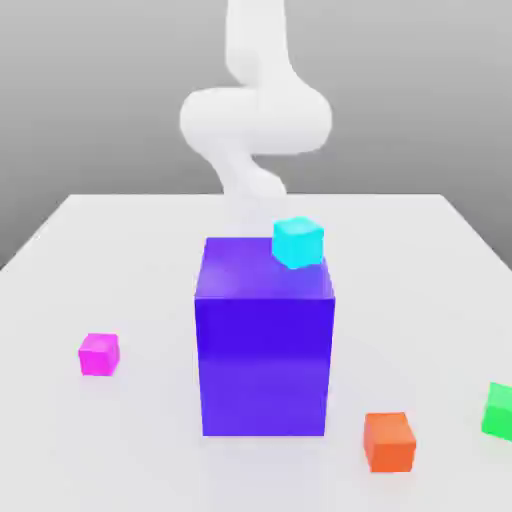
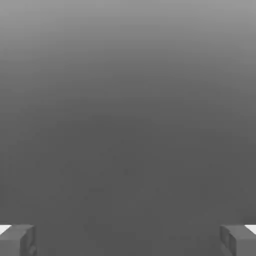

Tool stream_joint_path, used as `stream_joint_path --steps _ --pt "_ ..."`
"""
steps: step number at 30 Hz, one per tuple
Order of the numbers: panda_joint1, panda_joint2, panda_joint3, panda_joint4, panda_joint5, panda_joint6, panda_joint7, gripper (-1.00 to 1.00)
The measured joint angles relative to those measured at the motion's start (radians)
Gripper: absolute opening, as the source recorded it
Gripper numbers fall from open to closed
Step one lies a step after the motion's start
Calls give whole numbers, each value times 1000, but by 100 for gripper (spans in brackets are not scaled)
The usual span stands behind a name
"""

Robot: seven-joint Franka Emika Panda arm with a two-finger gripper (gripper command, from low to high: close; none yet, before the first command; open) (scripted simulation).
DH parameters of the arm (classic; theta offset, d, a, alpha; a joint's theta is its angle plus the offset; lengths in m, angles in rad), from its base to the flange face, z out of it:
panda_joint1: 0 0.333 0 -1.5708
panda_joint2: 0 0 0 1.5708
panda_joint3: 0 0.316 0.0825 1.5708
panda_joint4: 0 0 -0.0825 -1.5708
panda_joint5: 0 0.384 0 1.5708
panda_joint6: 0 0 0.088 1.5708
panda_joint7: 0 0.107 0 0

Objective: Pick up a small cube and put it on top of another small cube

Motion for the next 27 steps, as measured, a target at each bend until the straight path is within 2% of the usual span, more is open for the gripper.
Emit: stream_joint_path --steps 12,18,22,27 --pt "-87 390 -352 -329 -34 301 -370 0" --pt "-185 663 -525 -518 -44 502 -612 0" --pt "-227 765 -504 -528 79 573 -743 0" --pt "-309 860 -361 -502 297 634 -908 0"
